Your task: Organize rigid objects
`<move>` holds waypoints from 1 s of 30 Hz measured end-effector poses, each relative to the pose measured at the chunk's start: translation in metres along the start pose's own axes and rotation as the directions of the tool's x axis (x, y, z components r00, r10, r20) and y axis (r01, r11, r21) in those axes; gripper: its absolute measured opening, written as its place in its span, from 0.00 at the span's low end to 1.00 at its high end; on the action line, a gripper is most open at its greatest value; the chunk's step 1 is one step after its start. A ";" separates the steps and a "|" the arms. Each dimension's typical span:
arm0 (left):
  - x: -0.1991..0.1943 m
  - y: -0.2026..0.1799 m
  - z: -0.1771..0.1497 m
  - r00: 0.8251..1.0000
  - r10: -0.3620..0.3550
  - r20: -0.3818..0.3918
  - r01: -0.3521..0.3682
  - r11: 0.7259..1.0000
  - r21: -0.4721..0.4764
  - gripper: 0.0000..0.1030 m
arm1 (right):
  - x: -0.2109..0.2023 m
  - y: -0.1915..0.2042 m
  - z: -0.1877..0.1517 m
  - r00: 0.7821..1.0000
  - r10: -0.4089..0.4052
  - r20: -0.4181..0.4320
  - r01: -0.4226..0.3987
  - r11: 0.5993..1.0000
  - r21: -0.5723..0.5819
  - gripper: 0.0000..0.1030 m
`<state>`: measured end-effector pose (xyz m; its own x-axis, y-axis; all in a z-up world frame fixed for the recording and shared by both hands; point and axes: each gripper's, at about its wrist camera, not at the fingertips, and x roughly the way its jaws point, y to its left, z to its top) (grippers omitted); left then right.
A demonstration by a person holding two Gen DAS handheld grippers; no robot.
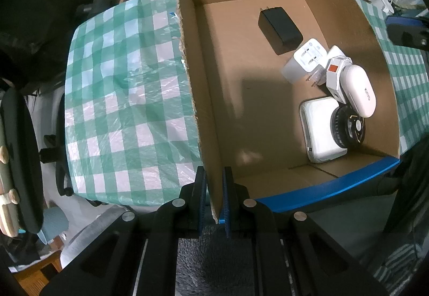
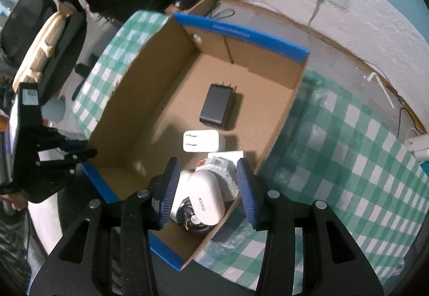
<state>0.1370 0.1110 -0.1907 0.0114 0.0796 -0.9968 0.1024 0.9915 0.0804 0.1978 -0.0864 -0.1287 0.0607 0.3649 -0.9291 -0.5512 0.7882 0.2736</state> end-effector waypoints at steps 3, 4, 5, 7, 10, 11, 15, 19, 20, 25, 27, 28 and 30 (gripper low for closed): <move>-0.003 0.002 -0.002 1.000 -0.002 0.015 0.002 1.000 -0.019 0.11 | -0.015 0.001 -0.004 0.998 -0.033 0.044 0.032 0.999 0.010 0.48; -0.005 0.004 -0.003 1.000 -0.001 0.021 0.001 1.000 -0.024 0.12 | -0.019 0.002 -0.005 0.997 -0.042 0.060 0.042 0.999 0.012 0.49; -0.007 0.004 -0.005 1.000 -0.001 0.030 0.002 1.000 -0.029 0.13 | -0.025 0.003 -0.007 0.996 -0.048 0.076 0.047 0.999 0.016 0.50; -0.015 0.004 -0.008 0.999 0.004 0.051 -0.002 0.999 -0.039 0.13 | -0.037 0.004 -0.011 0.992 -0.062 0.109 0.060 0.998 0.019 0.51; -0.031 0.002 -0.013 0.996 0.000 0.093 0.006 0.998 -0.057 0.14 | -0.058 0.007 -0.017 0.982 -0.094 0.161 0.090 0.995 0.031 0.55; -0.037 0.001 -0.016 0.994 -0.002 0.113 0.010 0.998 -0.068 0.19 | -0.064 0.009 -0.020 0.979 -0.101 0.179 0.096 0.995 0.034 0.58; -0.066 -0.010 -0.028 0.980 0.009 0.200 0.006 0.997 -0.074 0.36 | -0.097 0.014 -0.034 0.956 -0.134 0.261 0.124 0.991 0.053 0.64; -0.094 -0.024 -0.041 0.961 0.006 0.276 0.014 0.997 -0.074 0.54 | -0.126 0.014 -0.053 0.934 -0.164 0.318 0.144 0.986 0.087 0.69; -0.103 -0.029 -0.045 0.953 0.004 0.303 0.019 0.997 -0.071 0.62 | -0.134 0.014 -0.058 0.927 -0.173 0.333 0.148 0.984 0.100 0.70; -0.139 -0.051 -0.061 0.911 -0.005 0.413 0.036 0.997 -0.067 0.77 | -0.164 0.010 -0.083 0.900 -0.214 0.381 0.174 0.975 0.139 0.73; -0.151 -0.059 -0.066 0.891 -0.003 0.454 0.035 0.998 -0.061 0.80 | -0.174 0.010 -0.094 0.887 -0.228 0.401 0.181 0.972 0.152 0.74; -0.157 -0.063 -0.069 0.881 0.001 0.473 0.031 0.998 -0.059 0.80 | -0.180 0.010 -0.099 0.882 -0.235 0.408 0.185 0.970 0.159 0.75; -0.165 -0.069 -0.073 0.867 0.005 0.498 0.026 0.998 -0.055 0.87 | -0.189 0.008 -0.109 0.872 -0.247 0.423 0.189 0.966 0.175 0.75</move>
<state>0.0556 0.0367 -0.0319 0.5057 0.0224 -0.8624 0.0482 0.9974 0.0542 0.0910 -0.2031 0.0217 0.5409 0.3332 -0.7723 -0.3759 0.9171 0.1324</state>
